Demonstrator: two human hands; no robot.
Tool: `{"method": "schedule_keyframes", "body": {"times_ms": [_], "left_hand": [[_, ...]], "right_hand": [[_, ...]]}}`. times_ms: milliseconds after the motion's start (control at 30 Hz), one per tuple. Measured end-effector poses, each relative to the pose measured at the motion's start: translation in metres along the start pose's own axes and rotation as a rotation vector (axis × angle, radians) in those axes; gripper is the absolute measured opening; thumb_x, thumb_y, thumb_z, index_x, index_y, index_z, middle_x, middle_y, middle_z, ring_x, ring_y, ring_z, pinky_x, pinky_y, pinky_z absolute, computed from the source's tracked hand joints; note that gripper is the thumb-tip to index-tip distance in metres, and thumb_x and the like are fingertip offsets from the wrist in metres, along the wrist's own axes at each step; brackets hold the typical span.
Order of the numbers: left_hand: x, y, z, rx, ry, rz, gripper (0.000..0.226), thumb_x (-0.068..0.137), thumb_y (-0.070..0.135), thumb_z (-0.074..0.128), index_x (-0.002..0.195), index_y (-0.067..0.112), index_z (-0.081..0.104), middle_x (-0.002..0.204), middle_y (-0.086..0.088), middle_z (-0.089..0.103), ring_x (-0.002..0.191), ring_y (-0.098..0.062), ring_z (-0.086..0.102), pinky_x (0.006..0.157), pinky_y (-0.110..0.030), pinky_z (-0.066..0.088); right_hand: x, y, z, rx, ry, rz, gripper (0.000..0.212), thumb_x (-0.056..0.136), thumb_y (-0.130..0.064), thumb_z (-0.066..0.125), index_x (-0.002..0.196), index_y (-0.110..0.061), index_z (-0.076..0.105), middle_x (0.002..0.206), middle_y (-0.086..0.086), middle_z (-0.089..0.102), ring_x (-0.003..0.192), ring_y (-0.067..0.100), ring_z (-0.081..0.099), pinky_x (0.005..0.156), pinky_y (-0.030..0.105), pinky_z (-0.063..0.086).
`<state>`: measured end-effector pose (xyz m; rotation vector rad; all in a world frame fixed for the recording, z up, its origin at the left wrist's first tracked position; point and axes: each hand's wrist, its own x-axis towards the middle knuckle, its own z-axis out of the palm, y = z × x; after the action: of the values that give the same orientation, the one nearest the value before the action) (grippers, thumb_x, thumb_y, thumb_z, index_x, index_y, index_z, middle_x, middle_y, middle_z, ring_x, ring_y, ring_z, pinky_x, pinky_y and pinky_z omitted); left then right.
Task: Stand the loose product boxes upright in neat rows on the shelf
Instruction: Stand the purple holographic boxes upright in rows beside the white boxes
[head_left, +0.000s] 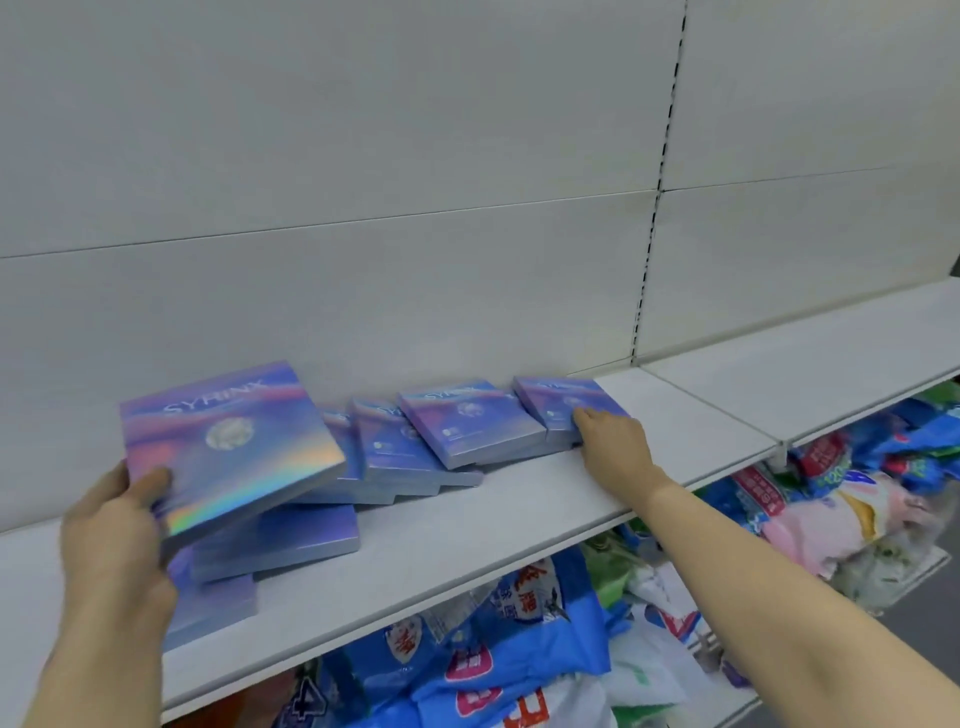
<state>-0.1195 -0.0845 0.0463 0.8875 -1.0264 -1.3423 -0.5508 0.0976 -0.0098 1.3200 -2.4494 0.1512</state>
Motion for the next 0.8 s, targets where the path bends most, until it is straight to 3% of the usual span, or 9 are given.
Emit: {"method": "schedule_keyframes", "body": {"times_ms": [67,133,233,300,367,533,633,700,800], "left_hand": [[-0.022,0.0,0.031,0.056,0.047,0.045,0.023,0.096,0.009,0.051,0.115,0.014,0.063,0.083,0.006,0.065,0.067,-0.008,0.061,0.05,-0.021,0.056],[-0.023,-0.003,0.041,0.042,0.043,0.031,0.031,0.097,0.008,0.052,0.126,0.012,0.061,0.089,0.003,0.064,0.068,-0.009,0.059,0.06,-0.025,0.054],[-0.027,-0.003,0.053,0.068,0.03,0.011,0.035,0.097,0.008,0.051,0.131,0.009,0.059,0.099,-0.003,0.063,0.073,-0.01,0.057,0.073,-0.032,0.047],[-0.03,-0.004,0.065,0.061,0.001,0.002,0.034,0.097,0.008,0.051,0.13,0.01,0.06,0.102,-0.004,0.062,0.075,-0.011,0.057,0.073,-0.032,0.046],[-0.037,-0.005,0.08,0.046,0.008,-0.003,0.033,0.097,0.007,0.051,0.129,0.01,0.06,0.107,-0.005,0.061,0.083,-0.016,0.057,0.08,-0.035,0.046],[-0.052,-0.025,0.095,0.065,-0.075,-0.026,0.03,0.096,0.007,0.052,0.123,0.014,0.063,0.111,-0.005,0.064,0.097,-0.022,0.057,0.092,-0.042,0.045],[-0.064,-0.032,0.086,0.083,-0.142,-0.021,0.041,0.097,0.008,0.053,0.137,0.018,0.057,0.123,0.001,0.066,0.112,-0.021,0.06,0.102,-0.044,0.045],[-0.073,-0.028,0.079,0.039,-0.163,0.014,0.045,0.097,0.003,0.052,0.14,0.02,0.055,0.122,0.006,0.064,0.114,-0.018,0.059,0.103,-0.038,0.044],[-0.084,-0.019,0.069,-0.017,-0.178,0.033,0.047,0.099,0.004,0.051,0.137,0.031,0.055,0.124,0.008,0.062,0.108,-0.009,0.052,0.101,-0.032,0.036]], "right_hand": [[-0.018,0.001,-0.009,0.066,0.007,0.02,0.033,0.083,-0.005,0.05,0.114,-0.011,0.059,0.103,0.005,0.068,0.09,0.029,0.063,0.058,0.03,0.039],[-0.054,0.002,-0.018,0.141,0.02,0.037,0.038,0.079,-0.007,0.054,0.116,-0.017,0.061,0.108,0.0,0.068,0.095,0.026,0.062,0.062,0.029,0.04],[-0.1,0.01,-0.034,0.322,0.045,0.101,0.049,0.076,-0.015,0.06,0.124,-0.024,0.065,0.128,-0.005,0.063,0.12,0.023,0.055,0.088,0.032,0.046],[-0.116,0.017,-0.041,0.511,-0.038,0.248,0.039,0.082,-0.027,0.062,0.121,-0.031,0.066,0.137,-0.005,0.054,0.132,0.023,0.039,0.106,0.037,0.034],[-0.112,0.024,-0.049,0.621,-0.138,0.413,0.038,0.082,-0.047,0.066,0.119,-0.037,0.063,0.14,0.004,0.044,0.132,0.03,0.031,0.108,0.043,0.032],[-0.081,0.03,-0.061,0.485,-0.427,0.566,0.102,0.062,-0.073,0.071,0.138,-0.018,0.03,0.133,0.014,0.046,0.121,0.037,0.042,0.099,0.046,0.039],[-0.088,0.031,-0.062,0.758,-0.375,0.68,0.11,0.063,-0.055,0.084,0.147,-0.016,0.025,0.141,0.015,0.031,0.121,0.036,0.046,0.098,0.044,0.045],[-0.104,0.03,-0.056,0.981,-0.194,0.736,0.098,0.07,-0.034,0.086,0.148,-0.015,0.031,0.143,0.015,0.037,0.118,0.034,0.05,0.095,0.043,0.048],[-0.129,0.018,-0.049,1.347,0.039,0.813,0.072,0.082,-0.005,0.075,0.145,-0.014,0.04,0.132,0.013,0.05,0.102,0.028,0.054,0.09,0.044,0.051]]}}
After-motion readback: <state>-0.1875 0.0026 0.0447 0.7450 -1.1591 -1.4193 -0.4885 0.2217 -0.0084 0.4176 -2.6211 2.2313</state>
